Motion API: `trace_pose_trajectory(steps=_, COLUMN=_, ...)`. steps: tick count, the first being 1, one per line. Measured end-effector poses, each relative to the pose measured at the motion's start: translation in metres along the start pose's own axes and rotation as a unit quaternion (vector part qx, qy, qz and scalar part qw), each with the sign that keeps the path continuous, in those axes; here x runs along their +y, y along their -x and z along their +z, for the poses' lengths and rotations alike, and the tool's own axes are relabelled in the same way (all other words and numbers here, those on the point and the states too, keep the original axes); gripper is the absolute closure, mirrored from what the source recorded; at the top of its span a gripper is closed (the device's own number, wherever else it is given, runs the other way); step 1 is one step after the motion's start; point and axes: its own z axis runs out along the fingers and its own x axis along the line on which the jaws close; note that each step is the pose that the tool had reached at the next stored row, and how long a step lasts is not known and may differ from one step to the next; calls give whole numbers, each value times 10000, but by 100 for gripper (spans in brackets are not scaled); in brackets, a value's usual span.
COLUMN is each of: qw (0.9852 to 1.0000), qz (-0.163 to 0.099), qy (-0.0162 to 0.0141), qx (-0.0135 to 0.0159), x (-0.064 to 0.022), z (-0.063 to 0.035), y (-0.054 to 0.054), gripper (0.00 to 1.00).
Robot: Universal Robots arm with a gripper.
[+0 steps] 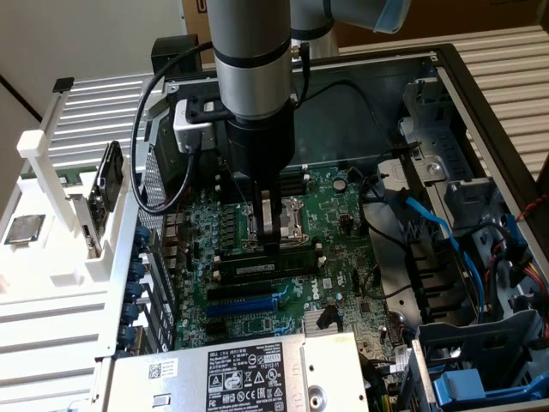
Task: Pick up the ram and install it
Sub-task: 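Press down the ram until it locks into place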
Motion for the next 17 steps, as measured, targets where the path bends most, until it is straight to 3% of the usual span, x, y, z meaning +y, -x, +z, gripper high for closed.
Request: trace_pose_trajectory(steps=17, qw=10000, qz=-1, qy=-2, qx=74, x=2, z=40, y=1, gripper=90)
